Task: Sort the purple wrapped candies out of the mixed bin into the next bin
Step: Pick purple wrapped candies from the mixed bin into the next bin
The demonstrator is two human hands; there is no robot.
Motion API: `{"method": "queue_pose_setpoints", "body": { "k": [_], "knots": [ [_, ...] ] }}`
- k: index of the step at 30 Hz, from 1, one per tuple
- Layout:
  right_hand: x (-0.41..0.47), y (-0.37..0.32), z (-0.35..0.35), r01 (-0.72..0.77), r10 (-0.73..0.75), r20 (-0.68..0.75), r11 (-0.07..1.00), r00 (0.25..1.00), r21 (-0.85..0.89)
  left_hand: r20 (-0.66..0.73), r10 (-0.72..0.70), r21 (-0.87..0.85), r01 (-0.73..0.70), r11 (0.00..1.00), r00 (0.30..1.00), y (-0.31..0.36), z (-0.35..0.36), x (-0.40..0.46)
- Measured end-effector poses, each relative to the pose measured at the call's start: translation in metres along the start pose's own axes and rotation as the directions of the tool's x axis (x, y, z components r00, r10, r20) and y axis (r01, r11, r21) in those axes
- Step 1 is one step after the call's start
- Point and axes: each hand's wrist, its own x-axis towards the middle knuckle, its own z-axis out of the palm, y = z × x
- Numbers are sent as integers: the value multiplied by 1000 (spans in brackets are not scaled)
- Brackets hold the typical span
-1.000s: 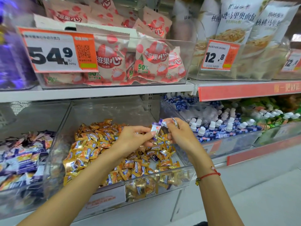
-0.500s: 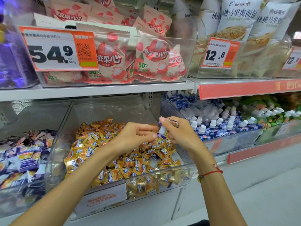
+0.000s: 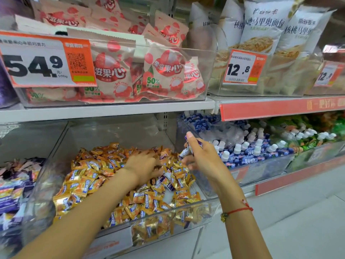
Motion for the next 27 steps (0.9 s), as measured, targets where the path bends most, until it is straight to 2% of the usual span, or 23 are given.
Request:
{"method": "queue_pose_setpoints", "body": {
  "k": [2, 5, 7, 8, 9, 11, 12, 14, 18, 23, 25, 27],
  "knots": [
    [1, 0, -2, -3, 2, -5, 999, 1000, -32, -31, -16, -87, 13, 996, 999, 0, -2, -3],
    [4, 4, -5, 20, -29, -58, 990, 998, -136, -252, -92, -288, 17, 957, 963, 9, -3, -6],
    [6, 7, -6, 46, -61, -89, 985, 994, -167, -358, -83, -291, -27, 956, 930, 13, -3, -4],
    [6, 7, -5, 56, -72, -92, 984, 993, -167, -340, -24, -270, -73, 960, 940, 15, -3, -3],
    [6, 8, -4, 64, -79, -92, 984, 993, -164, -264, 60, -245, -127, 961, 963, 16, -1, -1],
    [5, 7, -3, 68, -81, -83, 986, 993, -151, 3, 195, -138, -193, 971, 981, 21, 2, 4],
    [4, 5, -3, 66, -78, -81, 988, 994, -141, 131, 207, -64, -200, 978, 970, 22, 4, 7],
    [2, 3, -2, 74, -84, -74, 989, 994, -125, 220, 183, 24, -193, 981, 958, 25, 5, 14],
    [1, 2, 0, 65, -69, -18, 987, 997, -145, 112, 195, -11, -195, 981, 974, 26, 5, 22],
    [-2, 1, -1, 37, -38, 2, 990, 999, -135, -91, 161, -80, -168, 983, 983, 10, -6, -2],
    [-3, 2, -1, 31, -31, 6, 992, 1000, -121, -143, 113, -188, -139, 972, 983, 3, -16, -18],
    [-3, 5, -1, 24, -23, 8, 992, 1000, -127, -159, 31, -370, -89, 925, 987, -3, -23, -33]
  ]
}}
